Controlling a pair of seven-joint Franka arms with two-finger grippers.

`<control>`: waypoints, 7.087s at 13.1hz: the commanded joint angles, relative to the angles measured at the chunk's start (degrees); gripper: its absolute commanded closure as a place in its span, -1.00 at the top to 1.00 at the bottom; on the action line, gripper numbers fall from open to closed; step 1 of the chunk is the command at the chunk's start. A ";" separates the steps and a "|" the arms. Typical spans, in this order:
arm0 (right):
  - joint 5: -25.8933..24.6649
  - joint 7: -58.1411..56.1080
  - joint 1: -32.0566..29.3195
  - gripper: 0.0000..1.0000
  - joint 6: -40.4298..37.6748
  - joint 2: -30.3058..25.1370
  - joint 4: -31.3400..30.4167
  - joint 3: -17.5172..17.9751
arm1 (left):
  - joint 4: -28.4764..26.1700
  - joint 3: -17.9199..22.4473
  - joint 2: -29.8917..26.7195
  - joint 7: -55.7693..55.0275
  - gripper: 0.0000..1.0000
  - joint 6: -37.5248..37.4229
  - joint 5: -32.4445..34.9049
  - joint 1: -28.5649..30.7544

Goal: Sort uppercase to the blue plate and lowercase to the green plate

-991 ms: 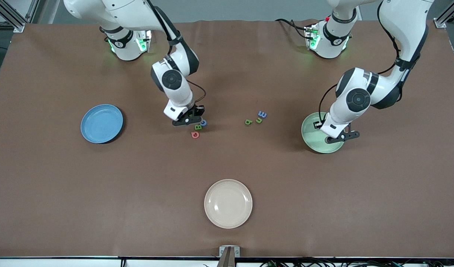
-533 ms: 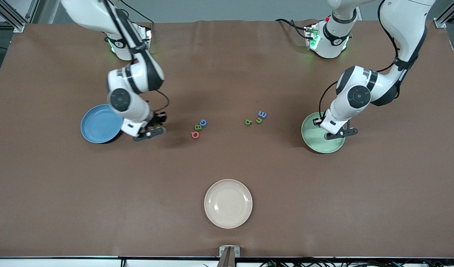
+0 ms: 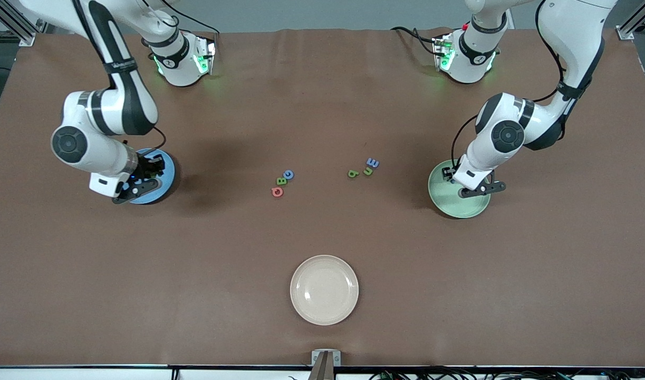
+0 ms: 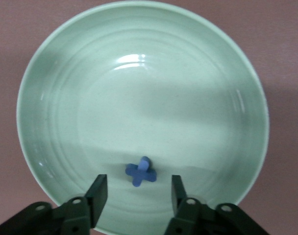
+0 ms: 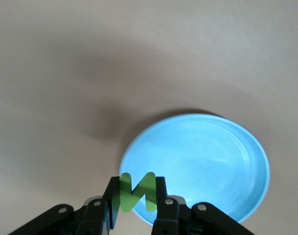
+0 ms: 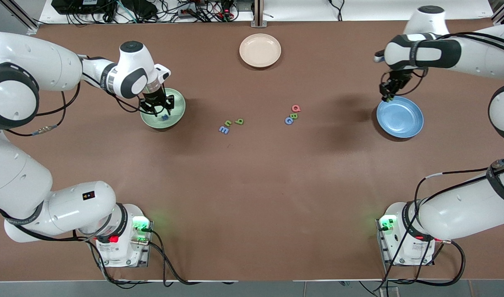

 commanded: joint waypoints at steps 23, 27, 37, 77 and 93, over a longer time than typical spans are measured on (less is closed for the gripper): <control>-0.50 -3.14 -11.06 1.00 12.27 -0.34 -8.66 0.91 | 23.39 -9.76 22.52 -24.69 0.93 -0.10 23.99 -20.05; -0.41 4.99 -11.86 1.00 -0.12 -3.86 -1.72 1.00 | 22.96 -9.76 22.97 -24.78 0.82 -0.10 24.54 -21.81; 3.28 15.57 -12.39 1.00 -28.02 2.28 26.51 1.27 | 22.78 -8.71 24.90 -24.78 0.59 -0.10 24.71 -24.01; 8.02 126.49 42.10 0.93 21.19 23.02 15.00 1.79 | 14.27 -31.47 19.19 -6.86 -0.55 -16.89 29.96 25.62; 7.32 122.90 42.11 0.22 21.64 25.48 13.77 1.62 | 9.86 -27.51 23.50 -4.13 0.48 -10.82 39.92 32.15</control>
